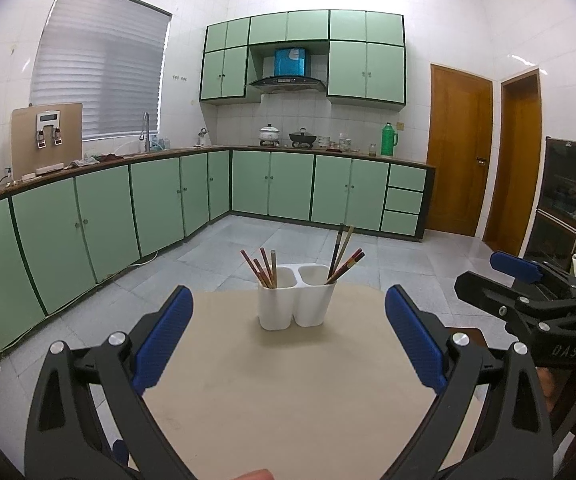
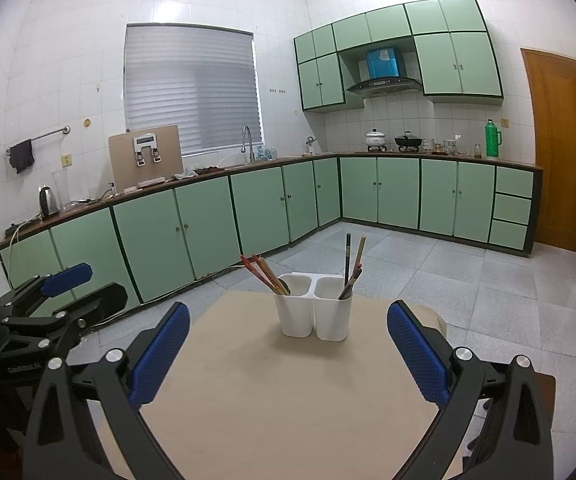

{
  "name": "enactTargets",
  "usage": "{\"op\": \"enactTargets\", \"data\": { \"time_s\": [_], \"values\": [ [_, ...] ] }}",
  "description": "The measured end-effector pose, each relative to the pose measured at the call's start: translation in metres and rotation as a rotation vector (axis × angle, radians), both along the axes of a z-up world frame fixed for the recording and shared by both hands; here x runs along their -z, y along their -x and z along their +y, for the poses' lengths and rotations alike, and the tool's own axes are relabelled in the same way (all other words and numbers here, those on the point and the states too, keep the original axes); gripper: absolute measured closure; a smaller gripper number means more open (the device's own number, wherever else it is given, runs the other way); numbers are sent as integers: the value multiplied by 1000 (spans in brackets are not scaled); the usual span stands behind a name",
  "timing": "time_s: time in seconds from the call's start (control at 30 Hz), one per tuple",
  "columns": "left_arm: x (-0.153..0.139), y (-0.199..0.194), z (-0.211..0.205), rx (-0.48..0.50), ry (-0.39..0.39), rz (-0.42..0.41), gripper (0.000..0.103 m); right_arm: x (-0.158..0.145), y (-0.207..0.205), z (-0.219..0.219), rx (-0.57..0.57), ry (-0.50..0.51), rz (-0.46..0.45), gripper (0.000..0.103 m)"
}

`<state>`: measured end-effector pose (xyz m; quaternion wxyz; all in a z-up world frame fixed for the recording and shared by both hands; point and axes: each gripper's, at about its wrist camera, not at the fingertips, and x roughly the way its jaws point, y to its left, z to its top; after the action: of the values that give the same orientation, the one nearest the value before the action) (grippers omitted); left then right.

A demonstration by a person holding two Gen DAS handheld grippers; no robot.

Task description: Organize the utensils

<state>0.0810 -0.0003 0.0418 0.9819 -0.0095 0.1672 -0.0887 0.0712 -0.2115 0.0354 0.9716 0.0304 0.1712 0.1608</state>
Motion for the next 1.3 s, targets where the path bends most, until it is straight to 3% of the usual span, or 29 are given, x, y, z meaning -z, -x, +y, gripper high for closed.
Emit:
{"op": "enactTargets", "data": {
  "time_s": [1.3],
  "values": [
    [-1, 2, 1, -8, 1, 3, 9, -6, -1, 7, -7, 11, 0, 6]
  ]
}}
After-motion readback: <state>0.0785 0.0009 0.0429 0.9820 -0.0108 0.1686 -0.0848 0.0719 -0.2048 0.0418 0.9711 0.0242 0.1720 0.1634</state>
